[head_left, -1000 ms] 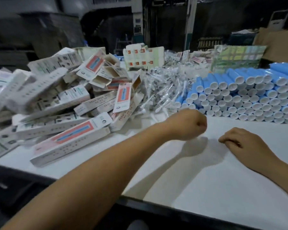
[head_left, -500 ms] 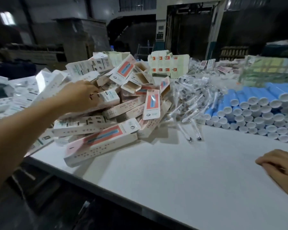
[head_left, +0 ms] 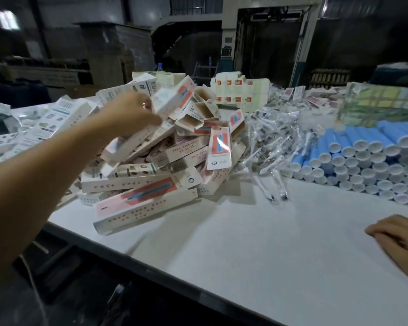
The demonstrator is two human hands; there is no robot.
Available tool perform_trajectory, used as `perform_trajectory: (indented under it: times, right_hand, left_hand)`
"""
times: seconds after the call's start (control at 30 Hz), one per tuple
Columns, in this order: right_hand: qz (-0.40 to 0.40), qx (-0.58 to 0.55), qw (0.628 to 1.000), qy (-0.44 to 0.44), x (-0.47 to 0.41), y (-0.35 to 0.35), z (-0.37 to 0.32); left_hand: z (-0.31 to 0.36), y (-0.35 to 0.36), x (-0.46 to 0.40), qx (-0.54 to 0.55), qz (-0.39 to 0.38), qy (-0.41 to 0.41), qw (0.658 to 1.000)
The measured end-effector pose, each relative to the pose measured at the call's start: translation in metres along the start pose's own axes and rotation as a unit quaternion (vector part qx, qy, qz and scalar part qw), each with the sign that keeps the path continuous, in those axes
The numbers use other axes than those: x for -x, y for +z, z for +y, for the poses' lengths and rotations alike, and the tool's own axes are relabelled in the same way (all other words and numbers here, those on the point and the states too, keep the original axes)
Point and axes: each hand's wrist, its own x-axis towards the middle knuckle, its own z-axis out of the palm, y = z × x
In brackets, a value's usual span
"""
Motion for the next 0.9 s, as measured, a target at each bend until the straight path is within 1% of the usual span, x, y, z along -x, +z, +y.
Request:
perform_trajectory:
  times: [0.03, 0.07, 0.1, 0.13, 0.17, 0.2, 0.23, 0.27, 0.33, 0.37, 0.4, 0.47, 0.5, 0.53, 0.57, 0.6, 0.63, 0.67, 0.7, 0.77, 0.83, 0.9]
  right_hand:
    - [0.004, -0.019, 1.000, 0.006, -0.011, -0.014, -0.023]
    - [0.018, -0.025, 0.999, 0.022, -0.017, -0.018, -0.027]
    - [0.009, -0.015, 1.000, 0.026, -0.018, -0.023, -0.029]
    - [0.006, -0.032, 0.999, 0.001, -0.015, -0.022, -0.032]
    - [-0.004, -0.045, 0.999, -0.002, -0.009, -0.024, -0.036]
    - [-0.008, -0.043, 0.999, 0.005, -0.006, -0.026, -0.039]
    - [-0.012, -0.056, 0.998, 0.006, -0.009, -0.028, -0.039]
    - [-0.013, -0.051, 0.999, 0.005, -0.011, -0.030, -0.041]
    - [-0.013, -0.058, 0.998, 0.016, -0.011, -0.031, -0.042]
    - [-0.013, -0.068, 0.997, 0.016, -0.010, -0.030, -0.040]
    - [-0.013, -0.075, 0.997, 0.028, -0.009, -0.032, -0.041]
    - [0.014, -0.113, 0.992, 0.054, -0.009, -0.034, -0.040]
    - [0.032, -0.159, 0.984, 0.072, -0.009, -0.033, -0.039]
    - [0.045, -0.233, 0.966, 0.100, -0.008, -0.036, -0.041]
    - [0.055, -0.337, 0.933, 0.116, -0.006, -0.038, -0.043]
    - [0.053, -0.434, 0.891, 0.122, -0.005, -0.042, -0.046]
    - [0.048, -0.502, 0.856, 0.113, -0.004, -0.046, -0.047]
    - [0.031, -0.535, 0.838, 0.099, -0.002, -0.050, -0.048]
    - [0.007, -0.542, 0.836, 0.084, -0.001, -0.052, -0.048]
    - [-0.040, -0.528, 0.847, 0.047, 0.000, -0.054, -0.052]
    - [-0.074, -0.490, 0.868, 0.031, 0.001, -0.051, -0.057]
    - [-0.073, -0.457, 0.885, 0.056, 0.003, -0.048, -0.061]
  left_hand:
    - [0.016, -0.008, 0.005, 0.095, 0.013, 0.002, 0.995]
    - [0.033, -0.012, 0.012, 0.183, 0.027, 0.000, 0.983]
    - [0.050, -0.014, 0.022, 0.284, -0.005, -0.004, 0.959]
    - [0.068, -0.011, 0.028, 0.366, -0.056, -0.006, 0.929]
    - [0.085, -0.005, 0.040, 0.433, -0.125, -0.003, 0.893]
    - [0.104, 0.007, 0.046, 0.463, -0.165, -0.006, 0.871]
    - [0.119, 0.025, 0.056, 0.472, -0.193, -0.005, 0.861]
    - [0.131, 0.047, 0.060, 0.463, -0.207, 0.008, 0.862]
    - [0.164, 0.102, 0.073, 0.463, -0.226, -0.025, 0.857]
    - [0.182, 0.130, 0.081, 0.472, -0.243, -0.058, 0.846]
    - [0.192, 0.155, 0.091, 0.506, -0.279, -0.093, 0.811]
    - [0.207, 0.196, 0.107, 0.561, -0.354, -0.169, 0.729]
    - [0.212, 0.214, 0.112, 0.583, -0.363, -0.193, 0.701]
    - [0.220, 0.229, 0.113, 0.595, -0.348, -0.210, 0.693]
    - [0.225, 0.243, 0.115, 0.602, -0.318, -0.223, 0.698]
    - [0.229, 0.253, 0.114, 0.603, -0.280, -0.234, 0.709]
    - [0.230, 0.261, 0.113, 0.606, -0.244, -0.241, 0.718]
    - [0.230, 0.267, 0.113, 0.607, -0.217, -0.243, 0.725]
    - [0.228, 0.272, 0.110, 0.610, -0.194, -0.242, 0.729]
    - [0.224, 0.277, 0.105, 0.611, -0.156, -0.230, 0.742]
    - [0.221, 0.279, 0.104, 0.624, -0.150, -0.241, 0.728]
    - [0.220, 0.278, 0.103, 0.636, -0.153, -0.256, 0.712]
